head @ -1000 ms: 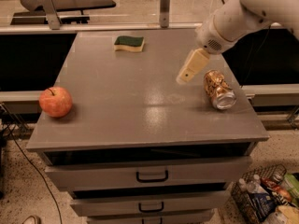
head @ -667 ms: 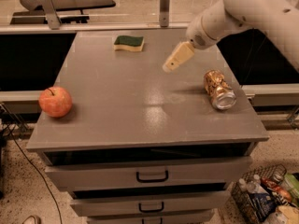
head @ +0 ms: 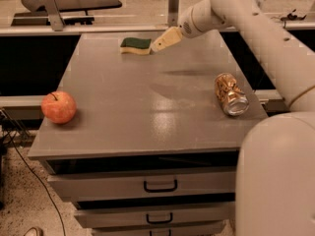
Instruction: Pick sponge
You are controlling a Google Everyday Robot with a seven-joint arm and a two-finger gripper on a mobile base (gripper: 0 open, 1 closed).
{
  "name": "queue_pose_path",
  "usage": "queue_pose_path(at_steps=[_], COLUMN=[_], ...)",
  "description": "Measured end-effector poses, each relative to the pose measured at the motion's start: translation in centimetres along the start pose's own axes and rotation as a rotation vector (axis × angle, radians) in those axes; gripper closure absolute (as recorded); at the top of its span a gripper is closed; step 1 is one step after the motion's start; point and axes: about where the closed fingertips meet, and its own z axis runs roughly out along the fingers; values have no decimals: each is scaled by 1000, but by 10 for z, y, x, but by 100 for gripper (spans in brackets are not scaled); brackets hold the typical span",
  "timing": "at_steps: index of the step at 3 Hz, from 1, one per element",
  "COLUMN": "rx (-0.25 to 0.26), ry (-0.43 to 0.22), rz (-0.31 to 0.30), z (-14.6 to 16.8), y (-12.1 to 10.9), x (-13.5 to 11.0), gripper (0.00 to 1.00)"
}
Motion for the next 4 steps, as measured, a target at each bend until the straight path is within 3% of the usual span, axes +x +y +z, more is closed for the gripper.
queue_pose_path(at_steps=[2,3,4], rx=[-57,-57,-41], ry=[-37,-59,-71], rz=[124,137,133], z=[76,106,124], y=[15,21,21], x=[-13,-9,-3], gripper=[0,0,16])
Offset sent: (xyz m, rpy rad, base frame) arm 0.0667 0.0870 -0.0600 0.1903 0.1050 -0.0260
